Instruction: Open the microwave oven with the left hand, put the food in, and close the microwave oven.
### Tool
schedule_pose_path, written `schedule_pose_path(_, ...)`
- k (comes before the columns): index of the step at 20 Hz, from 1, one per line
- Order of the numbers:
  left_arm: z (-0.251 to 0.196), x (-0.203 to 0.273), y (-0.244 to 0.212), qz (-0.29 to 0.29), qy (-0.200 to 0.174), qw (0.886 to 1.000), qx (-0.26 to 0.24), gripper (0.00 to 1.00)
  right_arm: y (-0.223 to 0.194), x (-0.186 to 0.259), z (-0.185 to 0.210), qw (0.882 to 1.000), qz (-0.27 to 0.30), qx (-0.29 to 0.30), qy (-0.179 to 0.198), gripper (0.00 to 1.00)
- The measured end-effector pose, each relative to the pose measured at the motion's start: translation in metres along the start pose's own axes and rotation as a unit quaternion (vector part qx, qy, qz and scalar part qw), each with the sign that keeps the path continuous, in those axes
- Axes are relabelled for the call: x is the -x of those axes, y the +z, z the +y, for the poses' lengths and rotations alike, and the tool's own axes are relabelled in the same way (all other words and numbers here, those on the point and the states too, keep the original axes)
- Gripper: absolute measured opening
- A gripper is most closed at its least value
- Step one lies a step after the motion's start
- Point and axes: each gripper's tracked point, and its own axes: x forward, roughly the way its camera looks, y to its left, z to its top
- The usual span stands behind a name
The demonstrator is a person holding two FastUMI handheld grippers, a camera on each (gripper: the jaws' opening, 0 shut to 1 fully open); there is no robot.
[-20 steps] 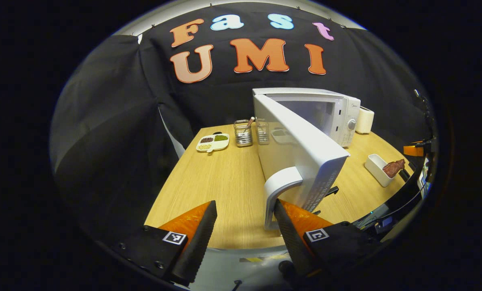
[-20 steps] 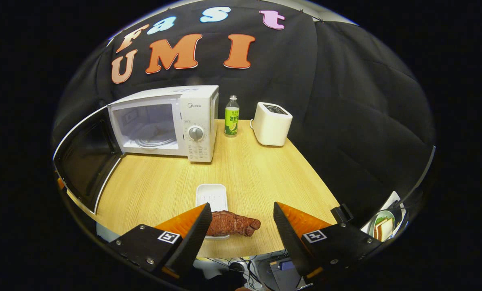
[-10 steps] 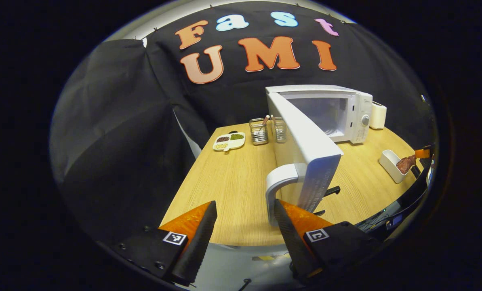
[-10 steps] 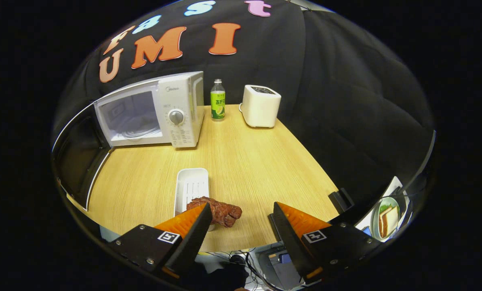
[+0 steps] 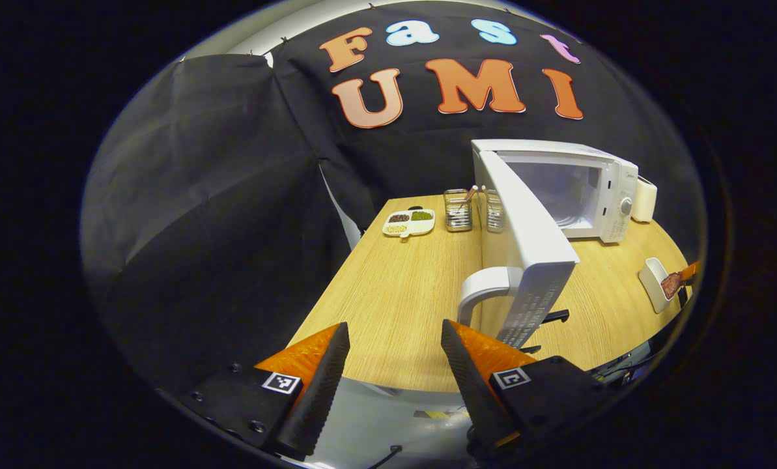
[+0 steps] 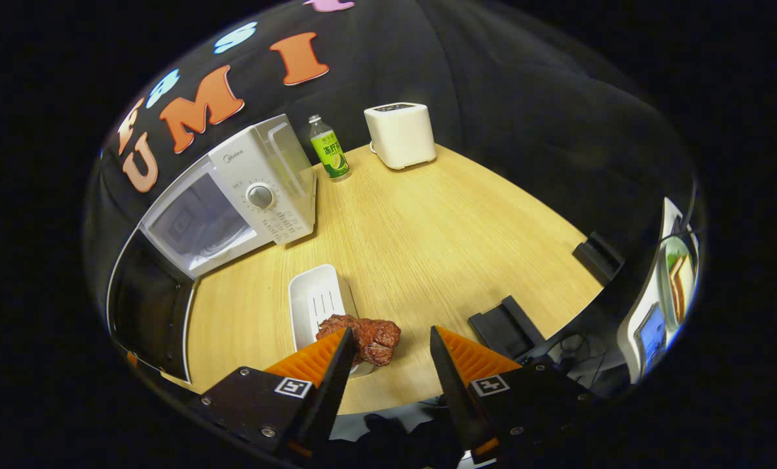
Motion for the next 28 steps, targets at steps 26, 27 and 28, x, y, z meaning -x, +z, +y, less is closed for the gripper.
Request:
schedule_pose_path(26,0.003,-0.018,0.019,0.0,0.009,1.0,0.016,0.83,0.057,0.022,0.08,0.996,-0.02,-0.016,0.083,0.14)
schedule_pose_path(27,0.001,-0.019,0.02,-0.001,0.009,1.0,0.017,0.83,0.061,0.022,0.086,0.996,-0.021,-0.014,0.085,0.14)
schedule_pose_path(28,0.0,-0.02,0.017,0.001,0.009,1.0,0.02,0.91,0.065,0.022,0.092,0.996,-0.024,-0.011,0.089,0.14)
